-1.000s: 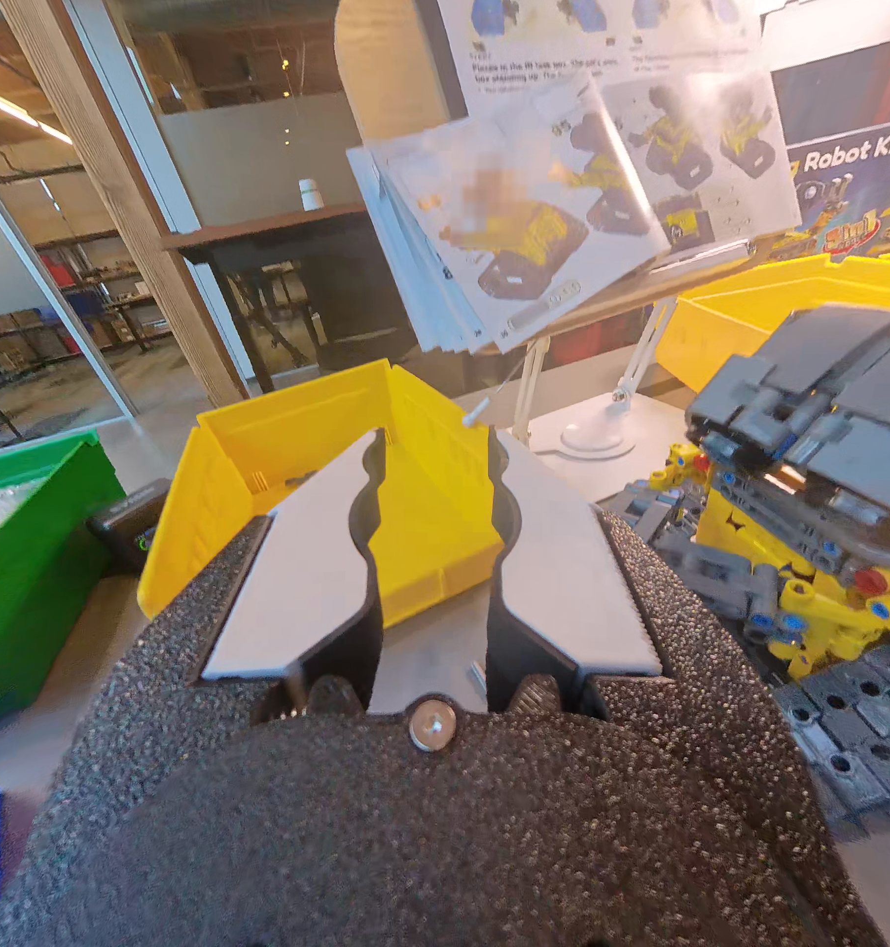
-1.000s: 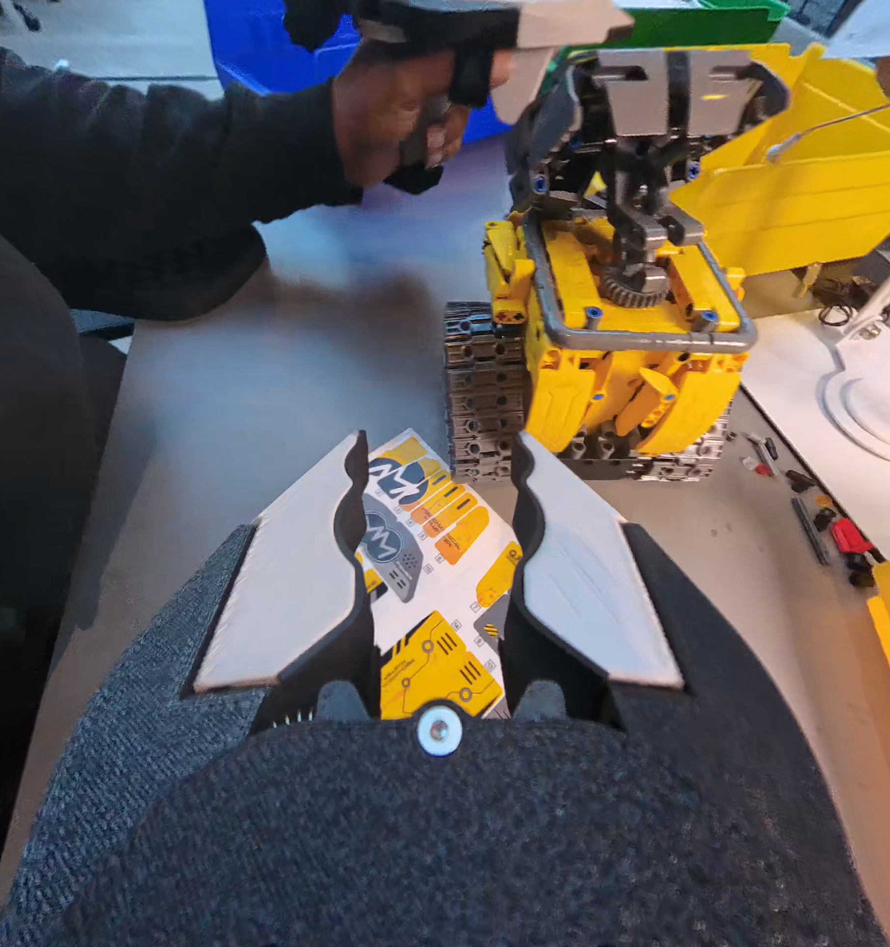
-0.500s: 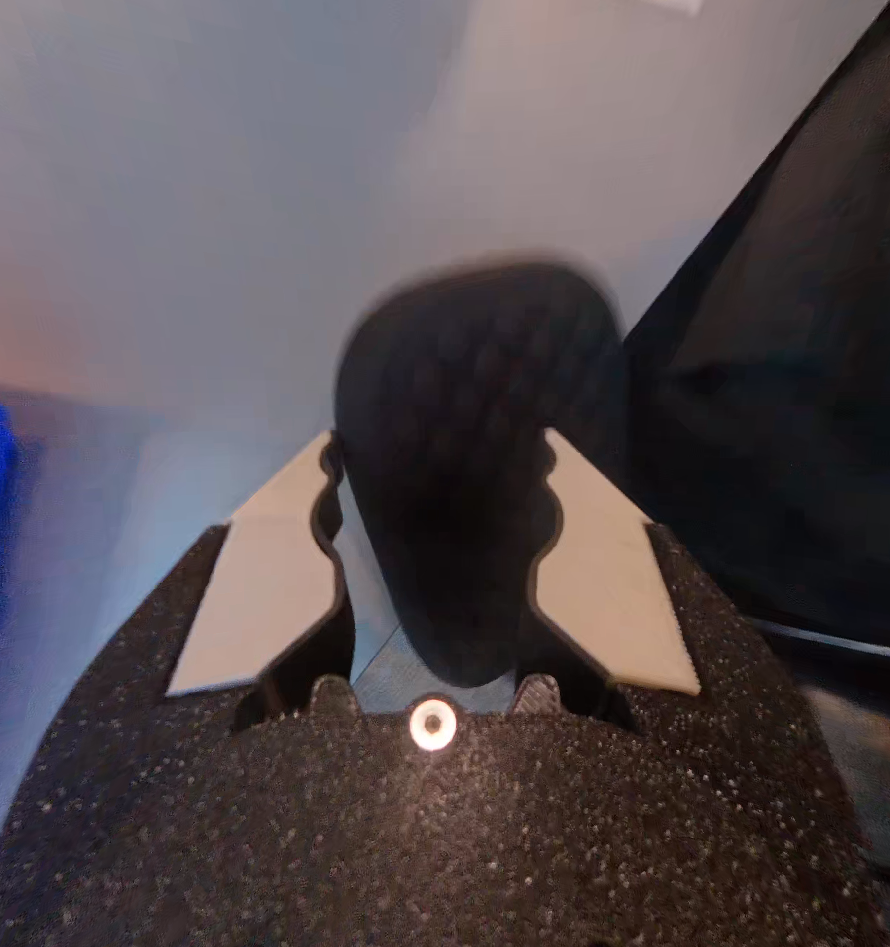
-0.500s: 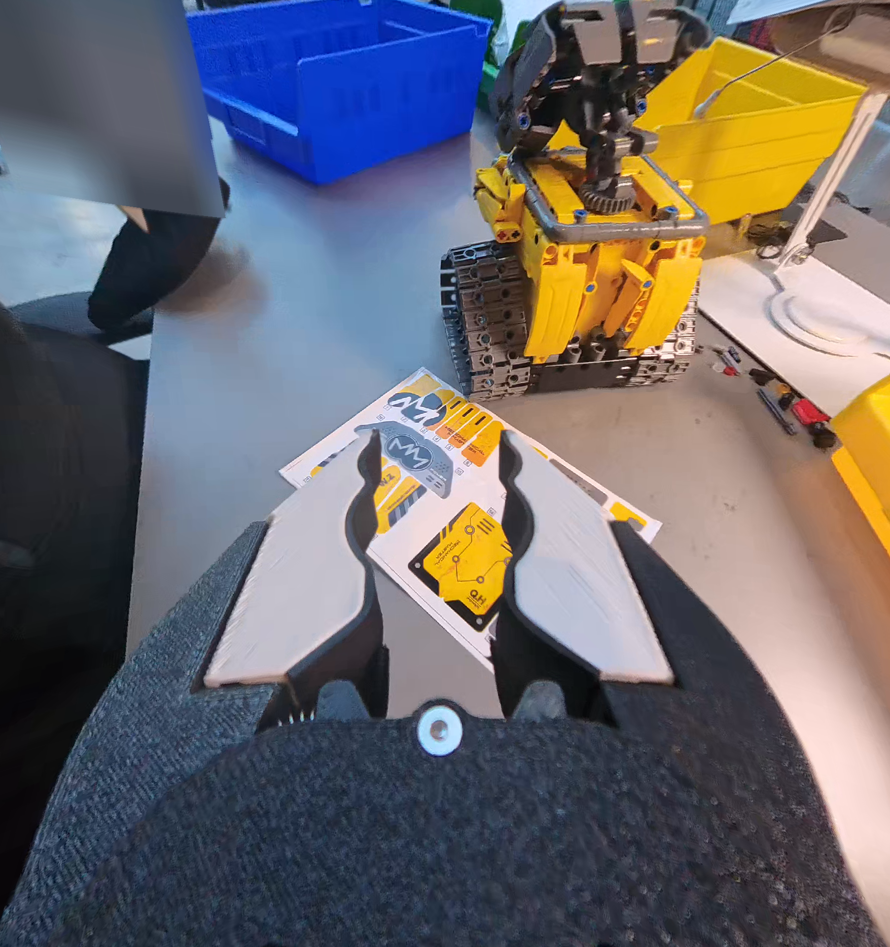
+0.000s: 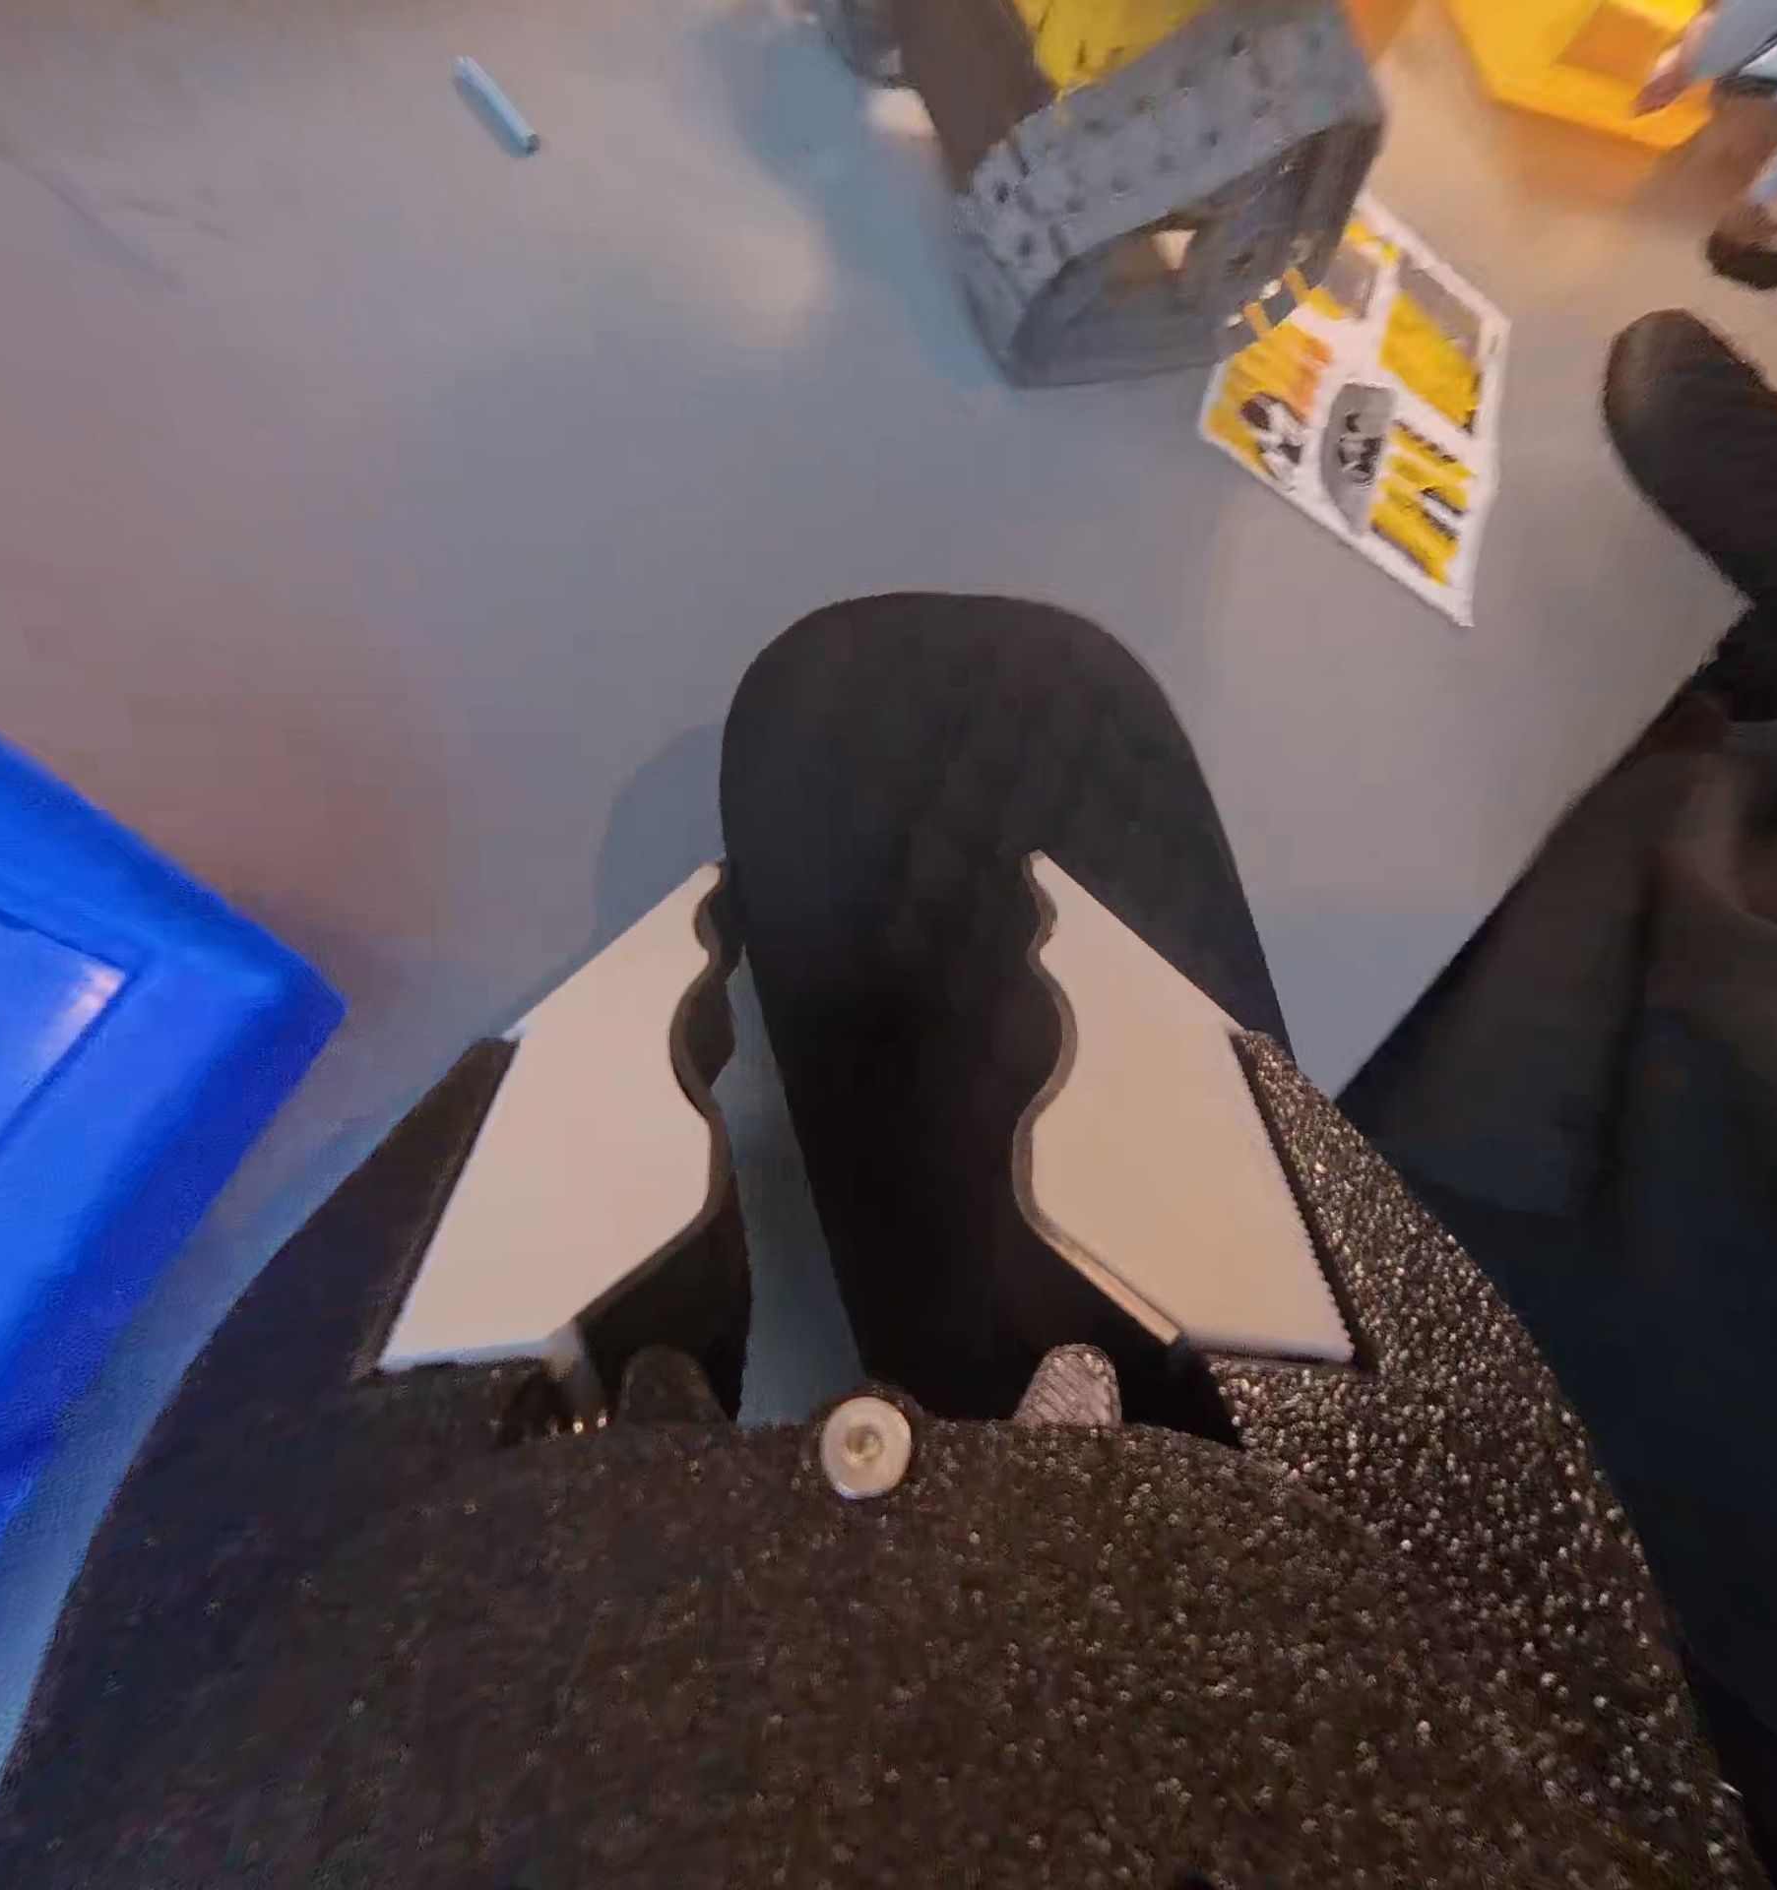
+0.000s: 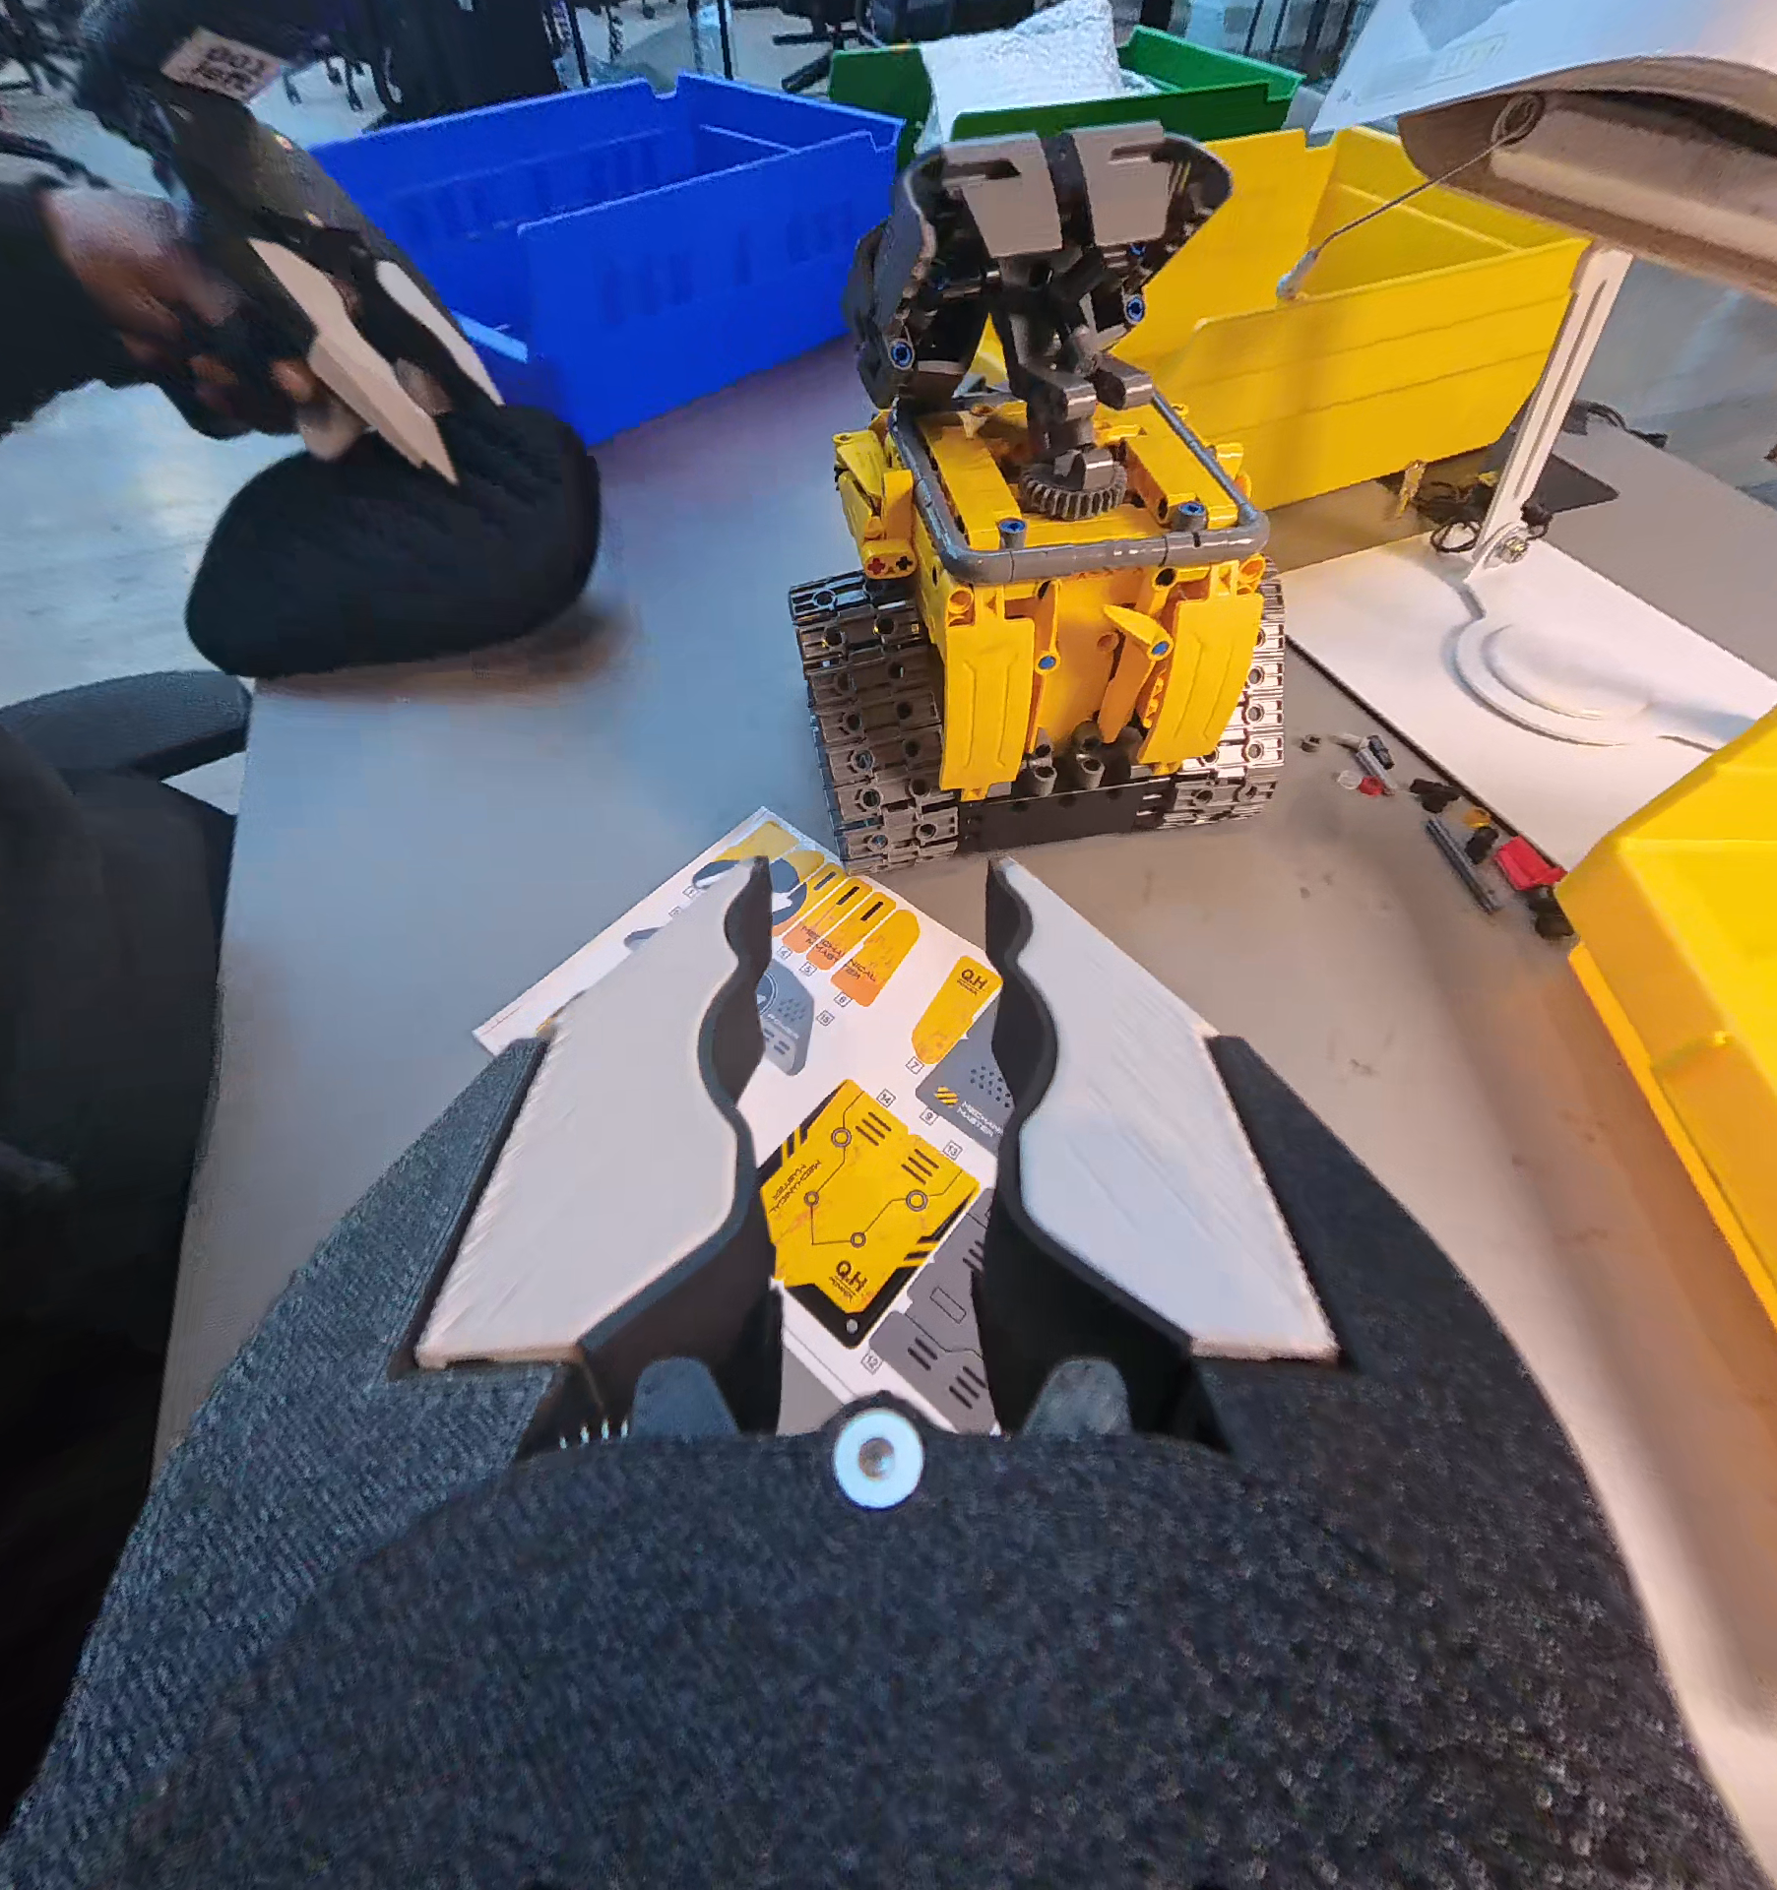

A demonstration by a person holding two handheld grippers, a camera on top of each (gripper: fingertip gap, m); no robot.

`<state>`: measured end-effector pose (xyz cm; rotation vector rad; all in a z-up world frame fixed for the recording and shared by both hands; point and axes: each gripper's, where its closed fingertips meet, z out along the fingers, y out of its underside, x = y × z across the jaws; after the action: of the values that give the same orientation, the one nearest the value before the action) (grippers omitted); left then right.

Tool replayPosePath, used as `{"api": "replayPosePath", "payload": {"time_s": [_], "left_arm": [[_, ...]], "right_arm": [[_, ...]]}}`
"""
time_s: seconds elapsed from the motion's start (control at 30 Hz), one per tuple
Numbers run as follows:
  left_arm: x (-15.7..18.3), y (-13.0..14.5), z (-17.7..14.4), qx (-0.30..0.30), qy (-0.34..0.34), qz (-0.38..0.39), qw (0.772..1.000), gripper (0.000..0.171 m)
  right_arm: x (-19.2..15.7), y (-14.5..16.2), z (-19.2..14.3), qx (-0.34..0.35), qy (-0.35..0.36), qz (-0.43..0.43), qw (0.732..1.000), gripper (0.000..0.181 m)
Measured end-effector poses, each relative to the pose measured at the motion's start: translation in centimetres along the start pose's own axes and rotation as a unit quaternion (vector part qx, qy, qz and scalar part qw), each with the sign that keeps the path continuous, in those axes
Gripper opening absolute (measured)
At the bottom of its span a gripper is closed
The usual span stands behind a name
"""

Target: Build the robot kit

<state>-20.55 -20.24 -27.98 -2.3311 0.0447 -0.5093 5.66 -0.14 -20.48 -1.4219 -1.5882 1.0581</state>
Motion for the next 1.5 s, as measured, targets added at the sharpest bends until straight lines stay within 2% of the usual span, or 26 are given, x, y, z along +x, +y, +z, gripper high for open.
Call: {"api": "replayPosePath", "payload": {"time_s": [0.07, 0.17, 0.23, 0.3, 0.33, 0.43, 0.53, 0.63, 0.73, 0.9, 1.03, 1.07, 1.17, 1.23, 1.27, 1.3, 1.33, 1.37, 1.43, 1.5], "left_arm": [[-0.8, 0.5, 1.6, -0.027, -0.012, 0.003, 1.000, 0.058], [-1.0, 0.4, 1.3, -0.048, -0.046, 0.058, 0.996, 0.061], [-0.6, -1.1, 0.3, -0.020, -0.069, 0.091, 0.993, 0.069], [0.6, -3.6, -0.5, 0.030, -0.075, 0.117, 0.990, 0.064], [1.1, -4.3, -0.2, 0.036, -0.076, 0.128, 0.988, 0.063], [1.3, -4.0, 3.0, -0.023, -0.068, 0.159, 0.985, 0.074], [1.9, -2.5, 5.2, -0.096, 0.004, 0.161, 0.982, 0.079], [1.8, -1.7, 5.5, -0.139, 0.036, 0.166, 0.976, 0.072], [1.7, -1.1, 5.1, -0.166, 0.035, 0.193, 0.966, 0.068], [2.1, 0.8, 3.4, -0.207, 0.053, 0.222, 0.951, 0.062], [2.6, 0.0, 3.6, -0.180, 0.066, 0.231, 0.954, 0.057], [2.8, -1.5, 3.8, -0.143, 0.058, 0.233, 0.960, 0.051], [5.4, -8.5, 3.6, 0.025, 0.083, 0.197, 0.977, 0.060], [6.8, -12.8, 3.8, 0.127, 0.087, 0.184, 0.971, 0.058], [7.1, -13.6, 4.7, 0.133, 0.088, 0.196, 0.968, 0.062], [7.1, -13.6, 6.1, 0.113, 0.089, 0.210, 0.967, 0.072], [6.9, -13.2, 7.8, 0.082, 0.092, 0.215, 0.969, 0.086], [6.6, -12.9, 9.4, 0.056, 0.096, 0.214, 0.971, 0.091], [6.8, -12.4, 11.9, 0.030, 0.112, 0.212, 0.970, 0.094], [7.0, -12.4, 13.6, 0.018, 0.103, 0.223, 0.969, 0.090]], "right_arm": [[0.3, 0.4, 0.5, -0.009, -0.002, 0.001, 1.000, 0.042], [0.3, 1.1, 0.7, -0.019, -0.006, 0.002, 1.000, 0.042], [0.5, 1.6, 0.5, -0.021, -0.003, 0.005, 1.000, 0.042], [0.9, 1.9, 0.3, -0.021, 0.000, 0.012, 1.000, 0.042], [1.2, 2.0, 0.3, -0.019, 0.002, 0.014, 1.000, 0.042], [1.7, 2.2, 0.6, -0.016, 0.001, 0.019, 1.000, 0.042], [1.8, 2.0, 1.1, -0.016, -0.010, 0.025, 1.000, 0.042], [1.7, 2.1, 1.2, -0.028, -0.008, 0.015, 0.999, 0.042], [2.1, 2.3, 1.2, -0.030, 0.002, 0.028, 0.999, 0.042], [2.6, 2.1, 0.9, -0.015, 0.023, 0.042, 0.999, 0.042], [2.2, 2.2, 0.5, -0.008, 0.025, 0.040, 0.999, 0.042], [2.3, 2.2, 0.5, -0.008, 0.025, 0.041, 0.999, 0.042], [2.7, 1.6, 0.8, -0.002, 0.031, 0.032, 0.999, 0.043], [3.1, 0.6, 1.2, 0.009, 0.036, 0.019, 0.999, 0.044], [3.3, 0.1, 1.5, 0.012, 0.034, 0.010, 0.999, 0.046], [3.4, -0.3, 2.0, 0.009, 0.030, 0.003, 1.000, 0.051], [3.5, -0.5, 2.8, 0.001, 0.025, 0.002, 1.000, 0.062], [3.4, -0.5, 3.7, -0.016, 0.017, 0.005, 1.000, 0.075], [3.3, -0.1, 6.0, -0.058, 0.007, 0.016, 0.998, 0.104], [3.0, 0.1, 8.2, -0.077, 0.005, -0.002, 0.997, 0.109]]}}
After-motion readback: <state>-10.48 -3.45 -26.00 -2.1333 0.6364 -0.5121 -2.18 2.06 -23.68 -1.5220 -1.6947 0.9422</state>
